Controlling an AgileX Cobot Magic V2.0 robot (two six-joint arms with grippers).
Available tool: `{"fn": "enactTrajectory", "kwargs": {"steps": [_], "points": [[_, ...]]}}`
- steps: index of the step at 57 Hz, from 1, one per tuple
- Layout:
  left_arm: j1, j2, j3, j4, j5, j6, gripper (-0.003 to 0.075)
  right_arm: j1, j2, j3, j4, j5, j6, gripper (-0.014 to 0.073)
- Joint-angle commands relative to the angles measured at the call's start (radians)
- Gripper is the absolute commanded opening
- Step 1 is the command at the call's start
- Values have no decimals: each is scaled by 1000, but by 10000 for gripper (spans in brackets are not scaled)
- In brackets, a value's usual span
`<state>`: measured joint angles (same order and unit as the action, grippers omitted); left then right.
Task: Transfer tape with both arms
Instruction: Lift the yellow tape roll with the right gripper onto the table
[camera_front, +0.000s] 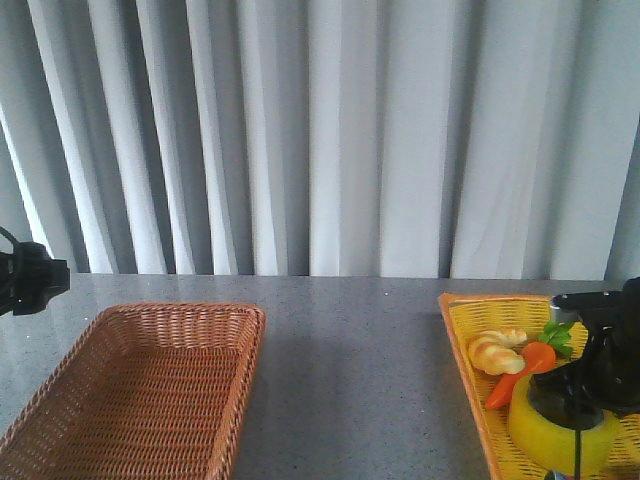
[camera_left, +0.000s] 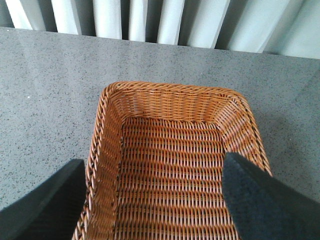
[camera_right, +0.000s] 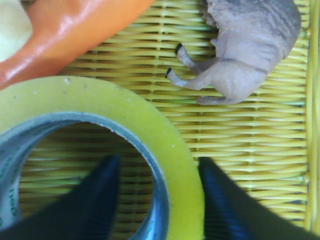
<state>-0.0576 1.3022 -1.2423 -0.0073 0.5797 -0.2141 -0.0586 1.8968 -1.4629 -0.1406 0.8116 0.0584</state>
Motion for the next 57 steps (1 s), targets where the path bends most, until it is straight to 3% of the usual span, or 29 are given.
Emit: {"fn": "enactTrajectory", "kwargs": {"steps": [1,9,14,22,32,40,57], "points": [[-5,-23,-30,-7,-49,1,534,-6,-49,-32,-19,-43,-5,174],[-5,-23,-30,-6,-52,1,534,-6,-49,-32,-45,-42,-1,27],[-5,-23,-30,-6,-55,1,534,-6,-53,-32,-63,-31,-1,-8],[-5,-23,-30,-7,-60,1,534,-6,-75,-47,-64,-17,3,-7],[-5,-23,-30,-7,-65,1,534,-3,-114,-181,-6,64,-7,-4],[-5,-23,-30,-7,-65,1,534,11,-150,-315,75,140,-110,2],[-5,-23,-30,-8,-59,0,534,244,-132,-392,91,154,-165,10]]}}
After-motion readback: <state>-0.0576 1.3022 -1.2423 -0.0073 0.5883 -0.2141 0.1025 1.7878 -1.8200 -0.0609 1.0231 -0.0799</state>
